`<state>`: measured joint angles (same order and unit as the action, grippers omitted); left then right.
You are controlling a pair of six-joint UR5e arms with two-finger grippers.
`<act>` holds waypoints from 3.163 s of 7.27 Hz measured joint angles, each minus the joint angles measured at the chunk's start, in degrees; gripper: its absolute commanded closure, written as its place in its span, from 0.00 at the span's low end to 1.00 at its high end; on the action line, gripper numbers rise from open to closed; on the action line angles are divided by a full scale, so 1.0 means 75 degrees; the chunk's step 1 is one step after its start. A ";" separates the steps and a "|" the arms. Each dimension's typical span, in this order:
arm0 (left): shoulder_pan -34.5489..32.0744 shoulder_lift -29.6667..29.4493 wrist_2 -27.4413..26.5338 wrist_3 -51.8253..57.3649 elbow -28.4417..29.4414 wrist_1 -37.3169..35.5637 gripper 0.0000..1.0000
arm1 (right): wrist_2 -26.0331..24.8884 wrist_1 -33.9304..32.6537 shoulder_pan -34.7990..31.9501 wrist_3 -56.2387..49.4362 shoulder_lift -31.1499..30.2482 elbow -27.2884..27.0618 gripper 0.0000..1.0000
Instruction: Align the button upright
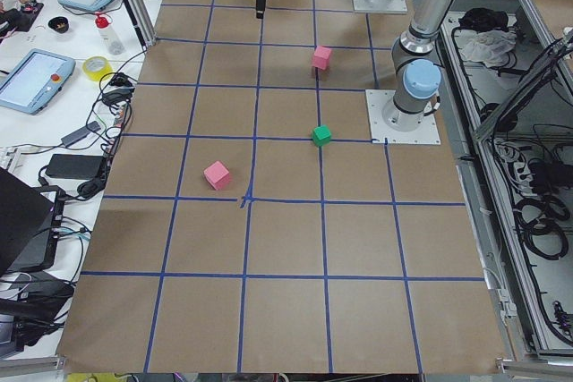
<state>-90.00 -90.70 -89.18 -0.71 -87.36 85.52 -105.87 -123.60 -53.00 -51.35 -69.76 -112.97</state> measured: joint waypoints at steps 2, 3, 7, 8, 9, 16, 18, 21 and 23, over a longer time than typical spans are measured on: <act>0.0000 0.0000 -0.0003 0.0001 0.0000 0.0000 0.00 | -0.0052 0.0056 -0.0001 0.0100 0.0018 0.0004 0.00; 0.0000 0.0000 -0.0006 0.0001 0.0000 0.0000 0.00 | -0.0069 0.0060 -0.0006 0.0108 0.0028 0.0004 0.00; 0.0000 0.0000 -0.0005 0.0001 0.0006 0.0000 0.00 | -0.0260 0.0062 -0.0004 0.0076 0.0050 0.0006 0.00; 0.0000 0.0000 -0.0002 0.0001 0.0004 0.0000 0.00 | -0.0269 0.0062 -0.0005 0.0076 0.0053 0.0005 0.00; 0.0000 0.0000 0.0003 0.0001 0.0001 0.0000 0.00 | -0.0273 0.0062 -0.0004 0.0117 0.0055 0.0005 0.00; 0.0011 0.0000 0.0005 0.0013 0.0000 0.0000 0.00 | -0.0192 0.0061 -0.0021 0.0602 -0.0118 0.0142 0.00; 0.0012 0.0000 0.0005 0.0013 0.0002 0.0000 0.00 | -0.0241 0.0059 -0.0023 0.0599 -0.0126 0.0125 0.00; 0.0012 0.0000 -0.0001 0.0013 0.0002 0.0000 0.00 | -0.0433 0.0062 -0.0007 0.0635 -0.0101 0.0079 0.01; 0.0012 0.0000 -0.0003 0.0013 0.0000 0.0000 0.00 | -0.0636 0.0062 0.0006 0.0763 -0.0098 0.0080 0.33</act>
<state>-89.91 -90.71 -89.21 -0.62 -87.36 85.52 -110.64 -123.14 -52.95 -45.62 -70.50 -112.37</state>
